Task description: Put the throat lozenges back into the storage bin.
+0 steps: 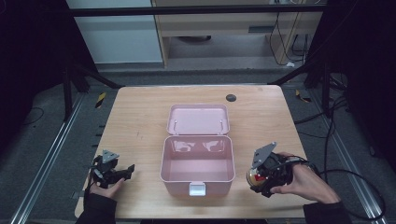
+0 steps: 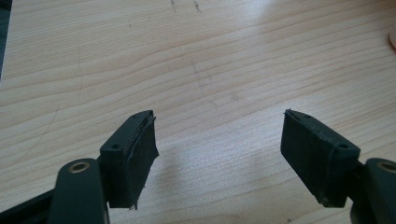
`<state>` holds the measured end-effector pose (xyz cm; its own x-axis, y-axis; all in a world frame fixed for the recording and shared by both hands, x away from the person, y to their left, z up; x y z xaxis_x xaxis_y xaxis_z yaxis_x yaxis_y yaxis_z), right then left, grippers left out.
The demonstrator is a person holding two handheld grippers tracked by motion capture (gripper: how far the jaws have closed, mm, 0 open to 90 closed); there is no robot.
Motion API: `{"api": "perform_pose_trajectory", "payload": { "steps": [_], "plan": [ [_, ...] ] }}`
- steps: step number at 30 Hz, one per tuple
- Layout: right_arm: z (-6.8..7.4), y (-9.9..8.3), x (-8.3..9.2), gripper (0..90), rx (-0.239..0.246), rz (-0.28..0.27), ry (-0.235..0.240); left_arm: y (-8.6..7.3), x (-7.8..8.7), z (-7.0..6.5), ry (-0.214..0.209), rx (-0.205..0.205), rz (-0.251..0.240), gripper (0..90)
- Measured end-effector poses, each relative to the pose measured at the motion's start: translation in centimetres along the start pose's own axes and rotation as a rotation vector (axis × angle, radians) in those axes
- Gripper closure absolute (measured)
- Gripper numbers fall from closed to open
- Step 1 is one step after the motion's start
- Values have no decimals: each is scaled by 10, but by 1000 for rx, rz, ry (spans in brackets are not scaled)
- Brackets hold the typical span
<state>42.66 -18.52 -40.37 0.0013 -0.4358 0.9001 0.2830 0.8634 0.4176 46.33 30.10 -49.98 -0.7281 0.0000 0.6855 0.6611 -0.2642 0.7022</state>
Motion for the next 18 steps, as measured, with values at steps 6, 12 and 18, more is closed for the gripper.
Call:
{"api": "perform_pose_trajectory", "payload": {
  "steps": [6, 12, 18],
  "plan": [
    [2, 18, 18, 206, 20, -26, -14, 0, 0, 0, -1, -1, 0, 260],
    [1, 33, 30, 206, 34, -52, -18, 0, 0, 0, -2, -1, 1, 260],
    [1, 53, 38, 206, 71, -72, -29, 0, 0, 0, -2, 0, 1, 261]
  ]
}}
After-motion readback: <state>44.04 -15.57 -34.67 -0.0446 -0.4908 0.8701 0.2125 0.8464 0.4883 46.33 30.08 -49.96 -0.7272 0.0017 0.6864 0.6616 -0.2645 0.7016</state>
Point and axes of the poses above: each handheld gripper's, and its own axes: x roughly backward along the jaws, y roughly out of its top, z roughly to its left, the point moved 3 cm from there along -x, roughly forward along the jaws, and after that the axes turned 13 degrees about y, right-handed, at the moved point
